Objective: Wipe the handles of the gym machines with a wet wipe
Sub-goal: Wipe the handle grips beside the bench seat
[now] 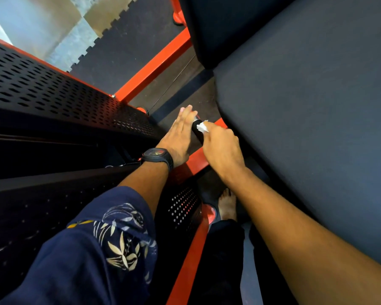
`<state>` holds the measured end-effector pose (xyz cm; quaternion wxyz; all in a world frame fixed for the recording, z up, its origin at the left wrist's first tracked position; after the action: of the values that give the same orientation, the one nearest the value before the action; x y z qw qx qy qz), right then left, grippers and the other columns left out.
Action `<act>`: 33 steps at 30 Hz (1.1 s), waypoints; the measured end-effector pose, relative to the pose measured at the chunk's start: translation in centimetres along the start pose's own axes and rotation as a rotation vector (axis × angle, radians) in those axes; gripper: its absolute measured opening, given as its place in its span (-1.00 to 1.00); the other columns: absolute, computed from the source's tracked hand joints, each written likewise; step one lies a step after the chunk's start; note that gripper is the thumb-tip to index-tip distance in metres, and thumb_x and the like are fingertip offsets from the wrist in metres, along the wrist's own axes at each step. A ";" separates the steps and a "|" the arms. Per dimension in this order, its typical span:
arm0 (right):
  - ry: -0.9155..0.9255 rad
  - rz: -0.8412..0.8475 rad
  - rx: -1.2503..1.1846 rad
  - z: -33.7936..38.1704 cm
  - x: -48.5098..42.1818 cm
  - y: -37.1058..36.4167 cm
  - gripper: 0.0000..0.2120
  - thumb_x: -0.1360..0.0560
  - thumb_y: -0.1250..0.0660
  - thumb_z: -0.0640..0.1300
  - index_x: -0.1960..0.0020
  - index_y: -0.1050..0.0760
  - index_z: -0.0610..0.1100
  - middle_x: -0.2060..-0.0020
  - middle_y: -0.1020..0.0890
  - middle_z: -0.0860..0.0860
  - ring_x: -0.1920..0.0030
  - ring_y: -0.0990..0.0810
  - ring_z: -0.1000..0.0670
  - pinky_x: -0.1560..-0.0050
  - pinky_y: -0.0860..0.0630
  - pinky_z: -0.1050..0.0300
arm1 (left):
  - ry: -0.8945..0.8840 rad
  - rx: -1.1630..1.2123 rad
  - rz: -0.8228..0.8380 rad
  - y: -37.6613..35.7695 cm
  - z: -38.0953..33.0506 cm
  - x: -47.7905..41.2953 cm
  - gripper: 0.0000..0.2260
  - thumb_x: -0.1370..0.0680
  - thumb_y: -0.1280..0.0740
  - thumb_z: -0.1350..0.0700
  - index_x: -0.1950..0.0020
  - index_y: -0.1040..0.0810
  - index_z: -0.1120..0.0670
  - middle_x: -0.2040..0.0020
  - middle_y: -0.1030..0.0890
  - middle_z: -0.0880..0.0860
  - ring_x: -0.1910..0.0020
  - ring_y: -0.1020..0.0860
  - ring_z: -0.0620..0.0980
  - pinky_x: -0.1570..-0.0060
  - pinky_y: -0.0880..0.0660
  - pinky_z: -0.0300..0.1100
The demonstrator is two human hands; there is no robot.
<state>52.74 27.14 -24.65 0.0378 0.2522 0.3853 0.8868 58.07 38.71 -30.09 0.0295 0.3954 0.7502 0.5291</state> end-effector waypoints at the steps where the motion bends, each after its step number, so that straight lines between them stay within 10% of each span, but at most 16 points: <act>1: -0.045 0.015 -0.044 -0.6 0.4 0.0 -0.72 -0.65 -0.10 -0.15 -0.25 -0.52 -0.10 0.01 -0.66 -0.17 -0.02 -0.61 -0.27 0.13 -0.40 0.02 | -0.002 -0.008 0.001 0.0 0.0 0.0 0.06 -0.26 -0.43 0.47 -0.62 0.09 0.18 -0.63 0.11 0.18 -0.61 0.16 0.16 -0.58 -0.01 0.09; 27: -0.095 0.024 0.315 -2.9 8.9 1.6 -0.72 -0.65 -0.04 -0.22 -0.32 -0.36 -0.13 -0.11 -0.58 -0.08 -0.03 -0.66 -0.14 0.24 -0.30 0.07 | -0.017 -0.035 0.010 0.9 -1.1 0.2 0.04 -0.23 -0.37 0.53 -0.61 0.06 0.22 -0.63 0.10 0.19 -0.61 0.16 0.18 -0.58 0.00 -0.03; 33: 0.200 -0.019 0.334 -2.0 9.9 0.3 -0.53 -0.57 -0.32 -0.26 -0.46 -0.34 -0.27 -0.41 -0.43 -0.23 -0.36 -0.48 -0.19 -0.15 -0.56 -0.01 | 0.005 -0.012 0.000 0.5 -0.9 0.3 0.05 -0.24 -0.38 0.53 -0.62 0.08 0.21 -0.63 0.12 0.19 -0.61 0.17 0.17 -0.57 0.05 -0.09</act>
<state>43.19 28.22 -21.44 -0.0347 0.1618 0.5315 0.8308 57.75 38.21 -29.16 0.0299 0.3938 0.7471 0.5347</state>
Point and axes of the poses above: each hand's wrist, its own x-axis away from the middle knuckle, its own y-axis out of the back of the hand, z = x × y, the point moved 9 cm from there along -x, towards the middle knuckle
